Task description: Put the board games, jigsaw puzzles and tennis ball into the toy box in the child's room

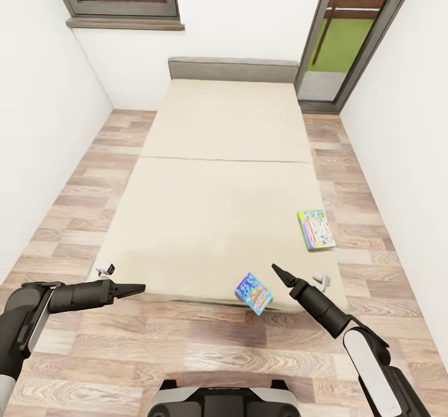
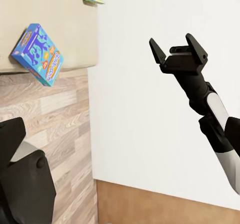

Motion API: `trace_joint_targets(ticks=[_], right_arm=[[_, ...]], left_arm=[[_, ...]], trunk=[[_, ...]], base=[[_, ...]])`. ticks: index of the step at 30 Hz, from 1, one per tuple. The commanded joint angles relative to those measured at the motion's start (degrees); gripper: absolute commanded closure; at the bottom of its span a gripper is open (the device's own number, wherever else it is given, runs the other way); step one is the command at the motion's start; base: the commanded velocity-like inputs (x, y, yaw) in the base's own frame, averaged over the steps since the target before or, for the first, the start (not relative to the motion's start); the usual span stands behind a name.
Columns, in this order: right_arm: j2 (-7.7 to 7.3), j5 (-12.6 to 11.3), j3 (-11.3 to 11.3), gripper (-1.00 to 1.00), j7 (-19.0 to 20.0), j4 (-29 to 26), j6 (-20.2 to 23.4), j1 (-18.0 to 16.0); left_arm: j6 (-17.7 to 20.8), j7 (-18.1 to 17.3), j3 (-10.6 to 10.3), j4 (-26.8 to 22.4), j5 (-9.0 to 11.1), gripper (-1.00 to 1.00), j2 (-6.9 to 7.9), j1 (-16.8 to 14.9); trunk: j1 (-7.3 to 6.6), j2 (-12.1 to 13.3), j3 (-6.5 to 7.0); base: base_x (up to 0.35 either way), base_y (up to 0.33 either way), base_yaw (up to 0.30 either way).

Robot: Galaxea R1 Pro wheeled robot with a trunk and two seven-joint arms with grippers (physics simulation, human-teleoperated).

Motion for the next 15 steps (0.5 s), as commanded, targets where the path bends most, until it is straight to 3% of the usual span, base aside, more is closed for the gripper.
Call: trace_joint_targets(ticks=[1,15], right_arm=[[0.00,-0.56,-0.07,-1.00,0.01,-0.03,0.51,-0.02],[0.00,-0.57,-0.07,-1.00,0.15,-0.03,0.42,-0.02]], left_arm=[[0.61,-0.22,-0.02,-0.01,-0.03,-1.00,0.04,-0.02],[0.53,-0.22,0.01,-0.01,-0.03,-1.00,0.09,-0.02]], trunk=[[0.03,-0.09,0.03],[0.03,-0.09,1.35]], base=[[0.000,0.000,0.066],[0.000,0.000,0.039]])
